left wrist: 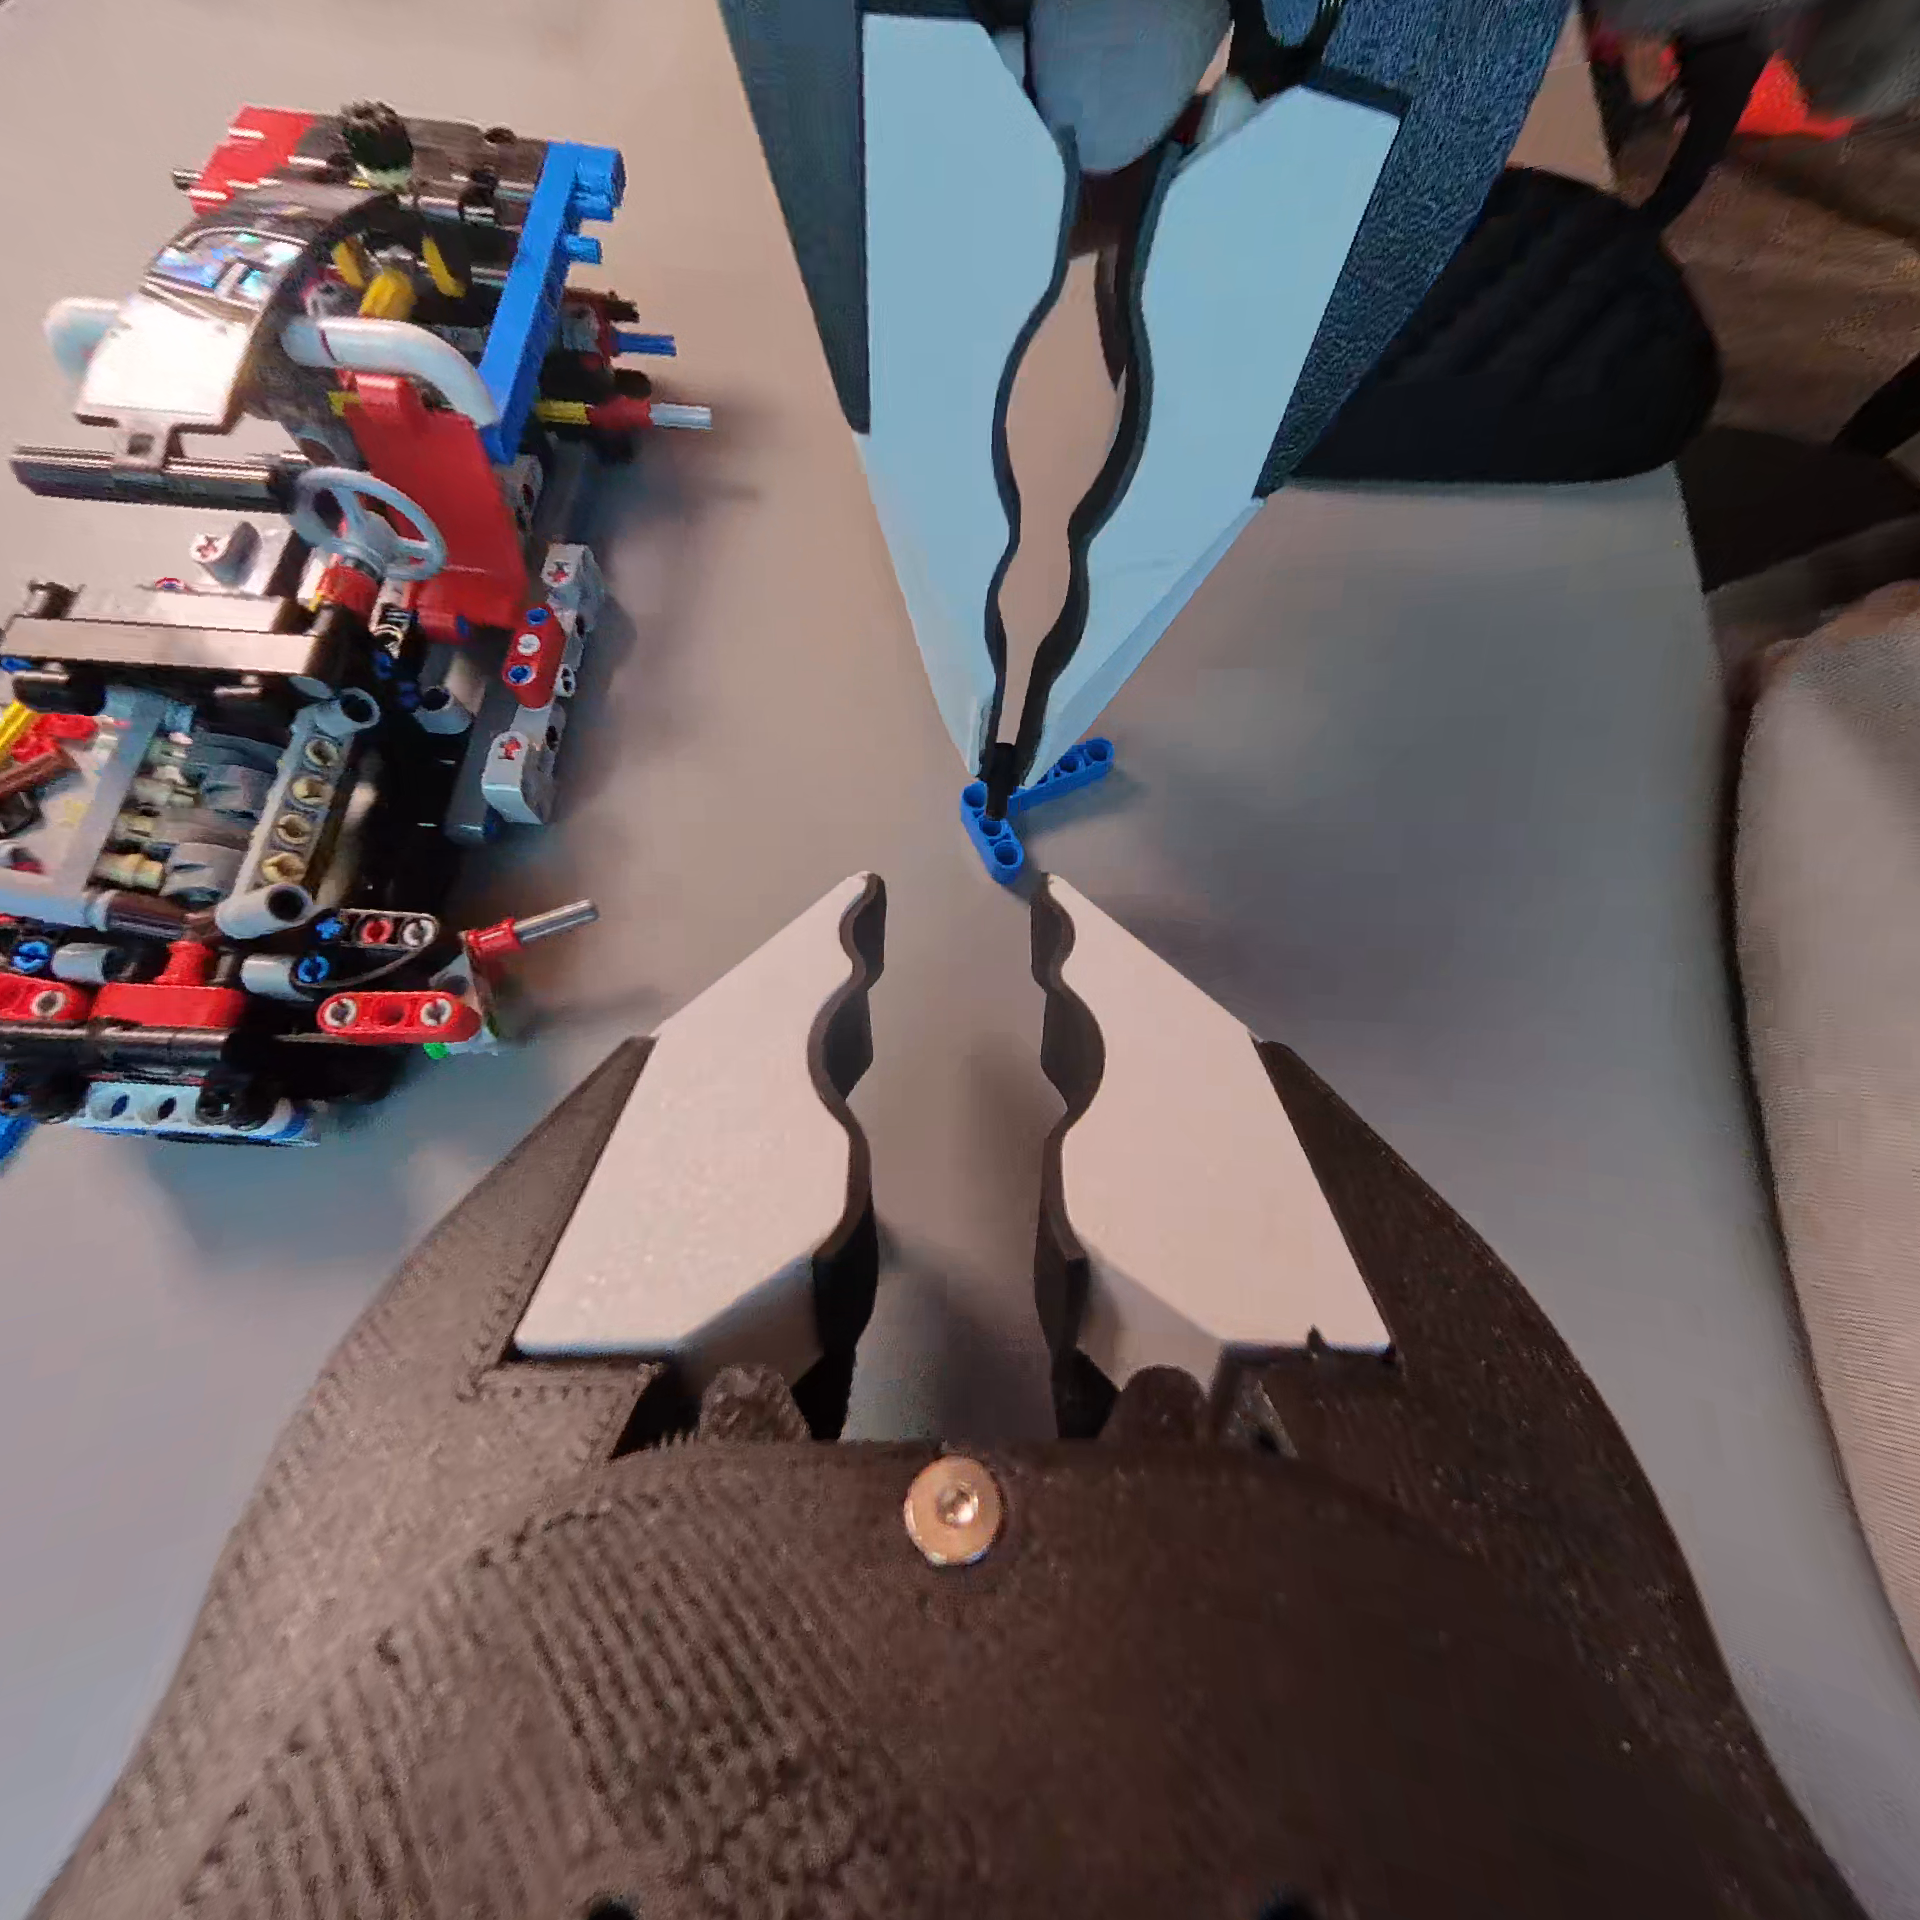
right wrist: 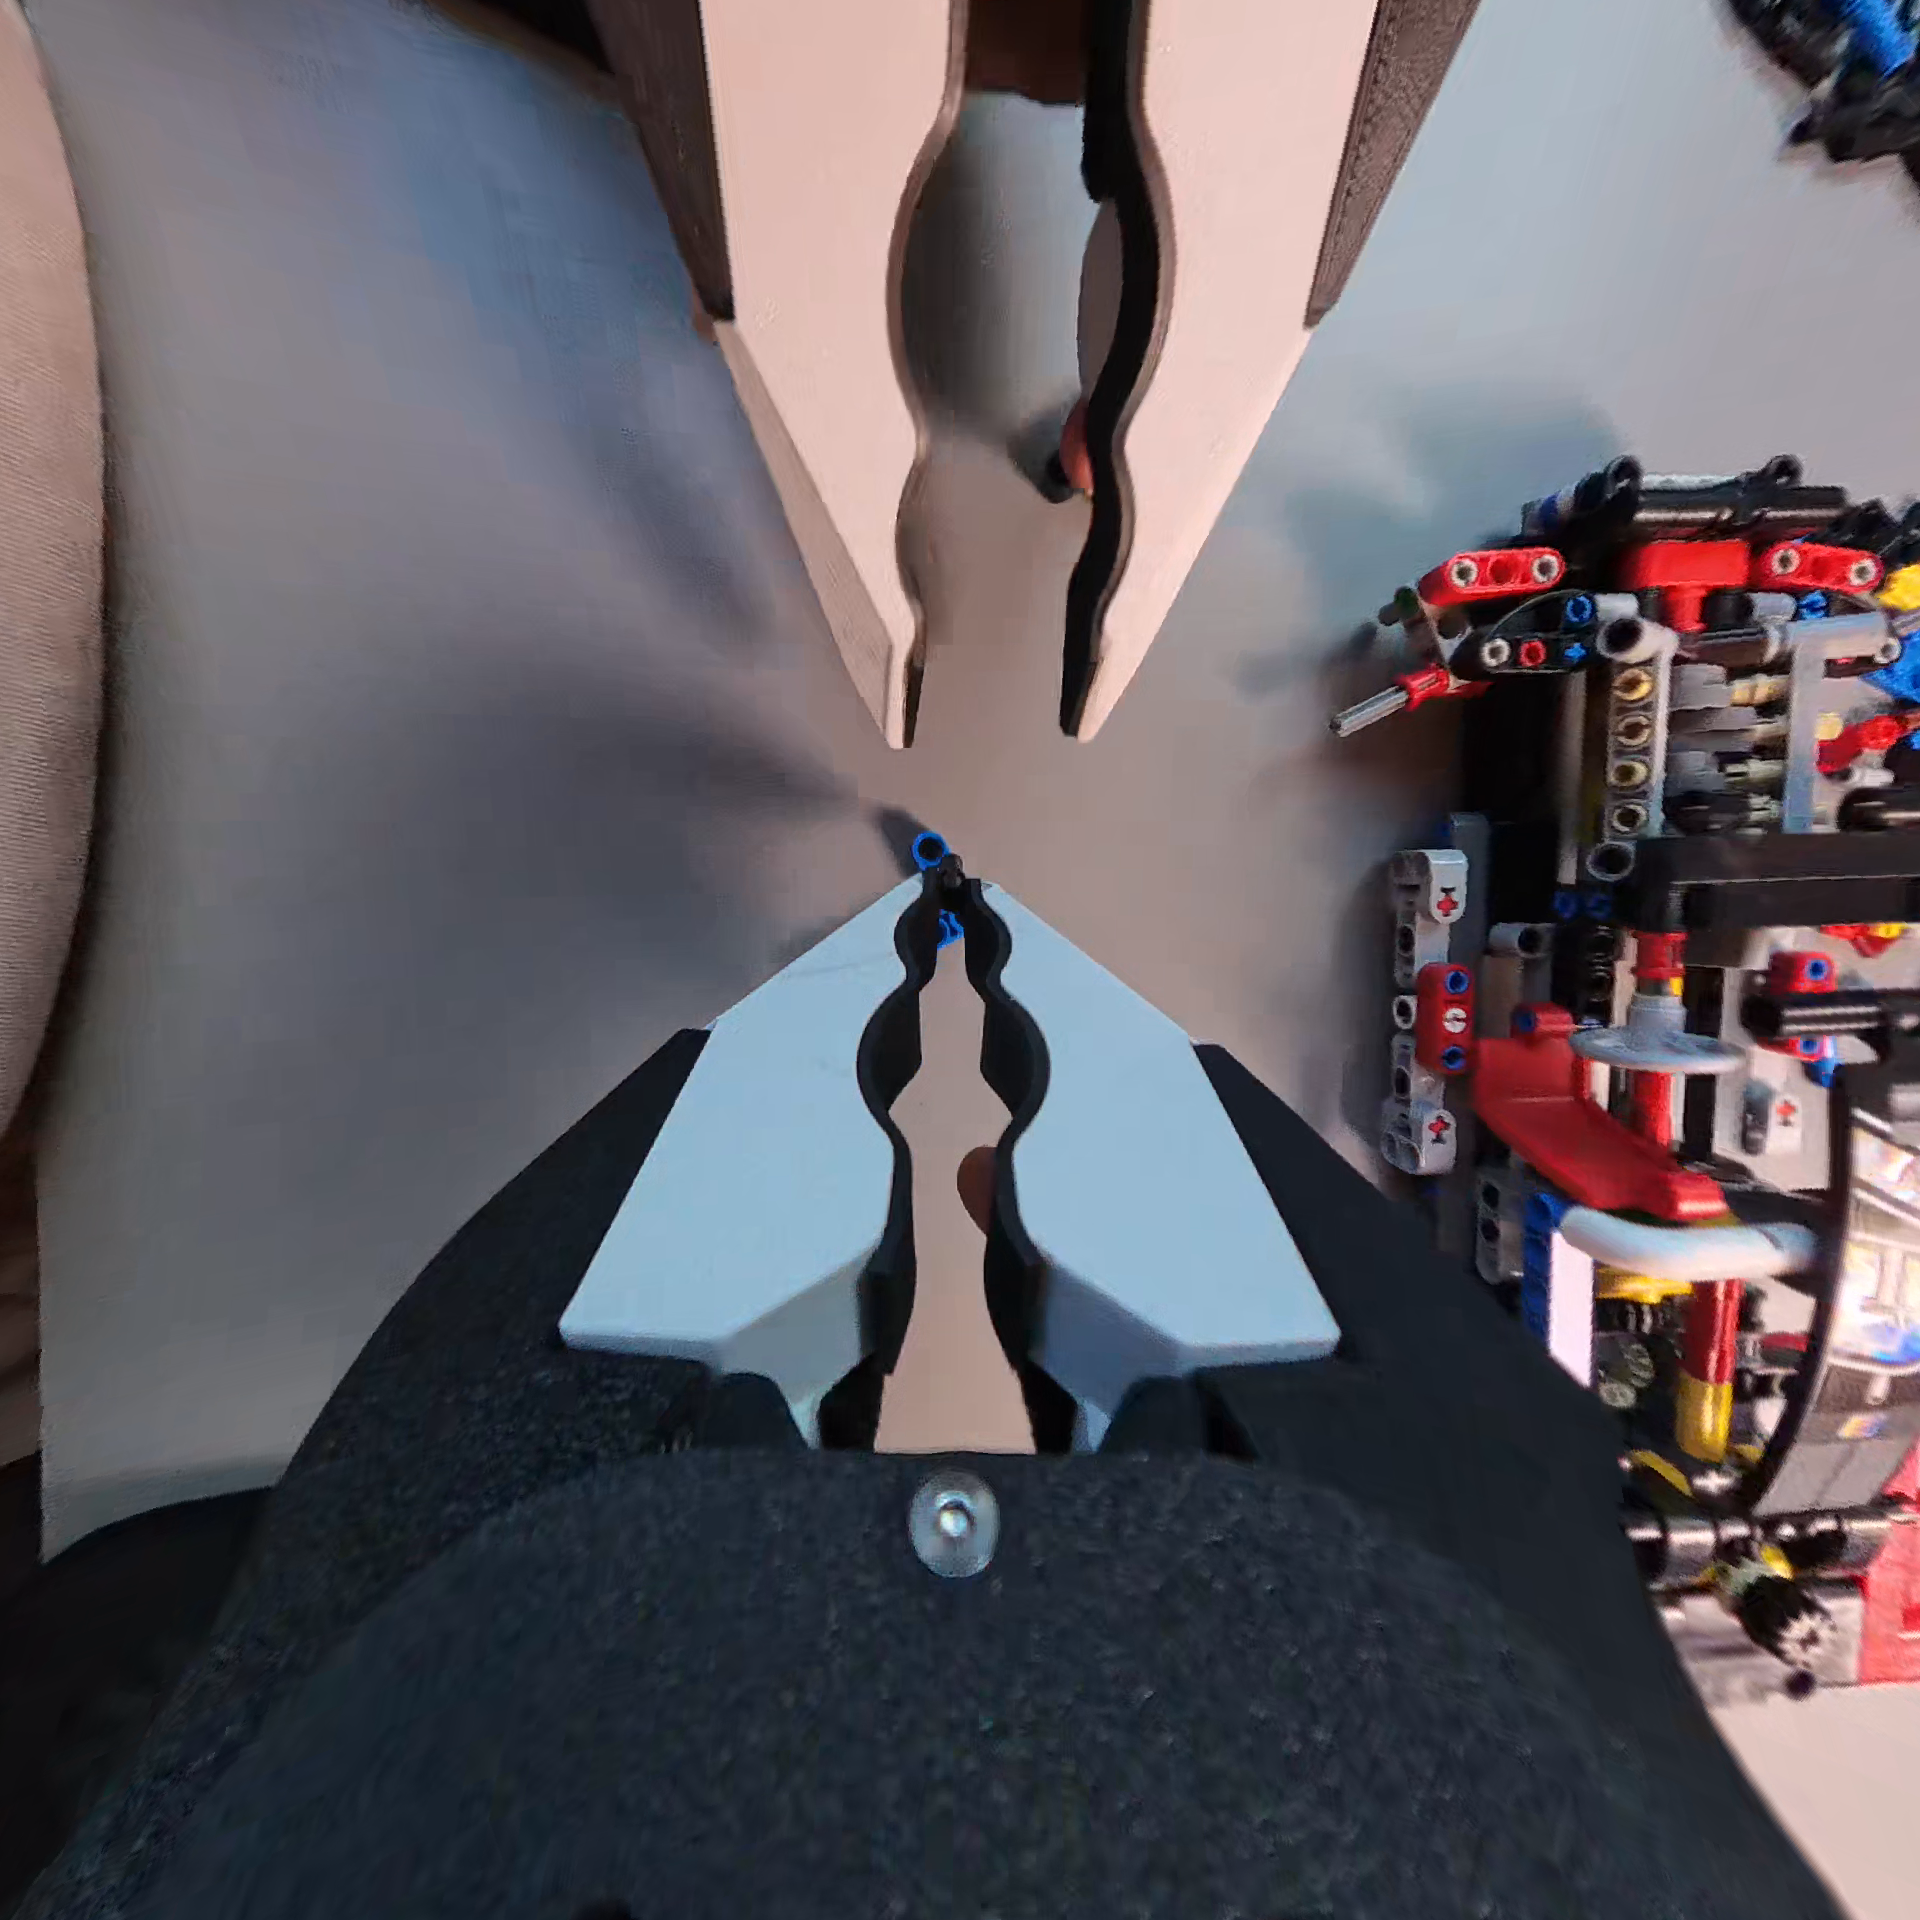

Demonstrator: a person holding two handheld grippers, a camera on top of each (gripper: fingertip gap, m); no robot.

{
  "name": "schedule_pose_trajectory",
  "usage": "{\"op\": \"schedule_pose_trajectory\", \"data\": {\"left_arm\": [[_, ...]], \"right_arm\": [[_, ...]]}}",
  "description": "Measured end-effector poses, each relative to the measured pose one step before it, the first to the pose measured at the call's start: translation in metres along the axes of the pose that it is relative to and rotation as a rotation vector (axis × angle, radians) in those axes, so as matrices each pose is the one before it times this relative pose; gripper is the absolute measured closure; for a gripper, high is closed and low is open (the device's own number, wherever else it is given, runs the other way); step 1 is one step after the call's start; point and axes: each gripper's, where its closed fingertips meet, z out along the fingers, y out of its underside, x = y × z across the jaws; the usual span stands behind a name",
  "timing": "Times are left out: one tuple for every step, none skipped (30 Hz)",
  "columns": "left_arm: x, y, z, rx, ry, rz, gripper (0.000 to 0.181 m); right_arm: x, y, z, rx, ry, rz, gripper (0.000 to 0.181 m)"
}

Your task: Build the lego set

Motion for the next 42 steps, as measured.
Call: {"op": "schedule_pose_trajectory", "data": {"left_arm": [[-0.00192, 0.00081, 0.00296, -0.0148, -0.0312, 0.0218, 0.157], [0.00024, 0.00003, 0.00277, -0.0091, -0.0140, 0.0141, 0.160], [0.00175, 0.00130, 0.00319, -0.0185, -0.0012, 0.0116, 0.160], [0.00133, 0.00195, 0.00349, -0.0218, -0.0045, 0.0151, 0.160], [0.00141, 0.00194, 0.00300, -0.0208, -0.0038, 0.0187, 0.160], [0.00138, 0.00149, 0.00282, -0.0166, -0.0024, 0.0153, 0.160], [0.00058, 0.00092, 0.00222, -0.0115, -0.0046, 0.0082, 0.160], [-0.00059, 0.00106, 0.00185, -0.0102, -0.0081, 0.0025, 0.161], [-0.00058, 0.00111, 0.00161, -0.0095, -0.0052, 0.0008, 0.162], [0.00035, 0.00105, 0.00137, -0.0081, 0.0010, 0.0027, 0.163], [0.00033, 0.00021, 0.00104, -0.0024, -0.0001, 0.0049, 0.164], [-0.00059, -0.00077, 0.00046, 0.0056, -0.0061, 0.0033, 0.166], [-0.00040, -0.00030, 0.00039, 0.0040, 0.0008, -0.0026, 0.166], [-0.00107, 0.00012, 0.00030, 0.0011, 0.0013, -0.0081, 0.167], [-0.00180, 0.00037, 0.00039, 0.0003, -0.0022, -0.0065, 0.169], [-0.00184, 0.00012, 0.00030, 0.0017, -0.0054, -0.0016, 0.170], [-0.00196, -0.00013, 0.00022, 0.0037, -0.0079, 0.0009, 0.171], [-0.00189, -0.00030, 0.00029, 0.0049, -0.0090, -0.0001, 0.170], [-0.00225, -0.00025, 0.00027, 0.0049, -0.0108, -0.0018, 0.169], [-0.00194, -0.00025, 0.00015, 0.0040, -0.0104, -0.0005, 0.168], [-0.00021, -0.00080, -0.00054, 0.0060, -0.0014, 0.0024, 0.168], [0.00173, -0.00230, -0.00166, 0.0149, 0.0071, 0.0083, 0.169], [0.00251, -0.00307, -0.00265, 0.0196, 0.0078, 0.0127, 0.171], [0.00124, -0.00219, -0.00310, 0.0140, -0.0031, 0.0100, 0.171], [0.00196, -0.00125, -0.00244, 0.0069, -0.0003, 0.0124, 0.172], [0.00228, -0.00014, -0.00109, 0.0012, 0.0013, 0.0146, 0.172], [0.00107, 0.00114, 0.00064, -0.0093, -0.0055, 0.0148, 0.172], [0.00037, 0.00198, 0.00214, -0.0182, -0.0067, 0.0140, 0.170], [-0.00045, 0.00170, 0.00260, -0.0179, -0.0103, 0.0115, 0.169], [-0.00008, 0.00051, 0.00271, -0.0104, -0.0048, 0.0104, 0.169], [0.00113, -0.00014, 0.00263, -0.0051, 0.0045, 0.0048, 0.169], [0.00073, -0.00007, 0.00232, -0.0048, 0.0042, 0.0040, 0.169], [-0.00044, -0.00076, 0.00157, 0.0008, -0.0024, 0.0060, 0.171], [-0.00195, 0.00000, 0.00091, -0.0037, -0.0101, 0.0064, 0.172], [-0.00296, -0.00018, 0.00008, -0.0012, -0.0148, 0.0074, 0.172], [-0.00220, -0.00207, -0.00148, 0.0143, -0.0090, 0.0056, 0.172], [0.00021, -0.00507, -0.00363, 0.0352, 0.0086, 0.0013, 0.173], [0.00034, -0.00605, -0.00464, 0.0411, 0.0092, -0.0108, 0.175], [0.00117, -0.00501, -0.00424, 0.0327, 0.0138, -0.0130, 0.175], [0.00292, -0.00371, -0.00308, 0.0261, 0.0217, -0.0055, 0.175], [0.00065, -0.00308, -0.00217, 0.0221, 0.0022, -0.0020, 0.175], [-0.00053, -0.00184, -0.00110, 0.0107, -0.0062, 0.0008, 0.176]], "right_arm": [[0.00004, 0.00224, 0.00126, -0.0306, -0.0087, -0.0030, 0.179], [0.00010, 0.00160, 0.00119, -0.0234, -0.0081, 0.0028, 0.179], [0.00087, 0.00124, 0.00121, -0.0206, -0.0031, 0.0041, 0.179], [0.00059, 0.00069, 0.00119, -0.0164, -0.0027, 0.0018, 0.179], [0.00038, 0.00031, 0.00091, -0.0136, -0.0030, 0.0035, 0.179], [-0.00044, 0.00026, 0.00080, -0.0119, -0.0079, 0.0034, 0.179], [-0.00104, 0.00039, 0.00071, -0.0121, -0.0109, 0.0021, 0.179], [-0.00025, 0.00064, 0.00091, -0.0123, -0.0053, 0.0020, 0.179], [-0.00003, -0.00078, 0.00020, -0.0039, -0.0049, 0.0050, 0.179], [-0.00022, 0.00000, 0.00033, -0.0088, -0.0056, 0.0052, 0.179], [0.00011, -0.00002, 0.00026, -0.0071, -0.0023, 0.0011, 0.179], [0.00054, 0.00008, 0.00059, -0.0048, 0.0018, 0.0000, 0.180], [0.00056, -0.00014, 0.00001, -0.0014, 0.0005, 0.0042, 0.180], [0.00054, 0.00076, -0.00008, -0.0058, -0.0038, 0.0130, 0.180], [0.00027, 0.00055, -0.00011, -0.0047, -0.0050, 0.0144, 0.180], [0.00010, 0.00007, -0.00002, -0.0022, -0.0057, 0.0143, 0.180], [0.00028, -0.00016, 0.00002, -0.0026, -0.0035, 0.0160, 0.180], [0.00091, -0.00041, 0.00012, -0.0015, 0.0016, 0.0161, 0.180], [0.00009, 0.00017, 0.00007, -0.0040, -0.0028, 0.0180, 0.180], [0.00005, 0.00007, 0.00000, -0.0040, -0.0009, 0.0171, 0.180], [0.00019, 0.00001, 0.00001, -0.0031, -0.0016, 0.0200, 0.179], [0.00011, 0.00008, -0.00002, -0.0029, -0.0023, 0.0197, 0.180], [0.00024, 0.00007, -0.00009, -0.0020, -0.0013, 0.0159, 0.179], [0.00033, 0.00045, -0.00012, -0.0034, 0.0001, 0.0138, 0.179], [0.00026, 0.00069, -0.00023, -0.0046, -0.0006, 0.0126, 0.179], [0.00033, 0.00054, -0.00015, -0.0039, 0.0003, 0.0103, 0.179], [0.00008, 0.00007, -0.00015, -0.0017, -0.0005, 0.0096, 0.179], [-0.00033, 0.00007, 0.00002, -0.0018, -0.0046, 0.0115, 0.180], [-0.00003, 0.00020, -0.00016, -0.0027, -0.0036, 0.0103, 0.179], [0.00080, 0.00057, -0.00024, -0.0023, 0.0016, 0.0081, 0.179], [0.00031, 0.00069, -0.00045, -0.0003, -0.0005, 0.0028, 0.179], [-0.00030, 0.00012, -0.00067, 0.0075, -0.0045, 0.0050, 0.180], [-0.00039, 0.00029, -0.00057, 0.0077, -0.0065, 0.0094, 0.179], [-0.00088, 0.00024, -0.00062, 0.0100, -0.0076, 0.0024, 0.179], [-0.00075, -0.00006, -0.00078, 0.0146, -0.0052, -0.0011, 0.179], [0.00068, -0.00009, -0.00128, 0.0162, 0.0017, 0.0033, 0.179], [0.00028, -0.00094, -0.00202, 0.0234, -0.0007, 0.0010, 0.179], [-0.00125, -0.00291, -0.00292, 0.0395, -0.0098, -0.0005, 0.179], [-0.00173, -0.00356, -0.00344, 0.0422, -0.0125, 0.0063, 0.179], [-0.00108, -0.00309, -0.00344, 0.0393, -0.0086, 0.0065, 0.179], [-0.00102, -0.00211, -0.00316, 0.0310, -0.0069, 0.0049, 0.179], [-0.00102, -0.00190, -0.00257, 0.0275, -0.0066, 0.0030, 0.179]]}}
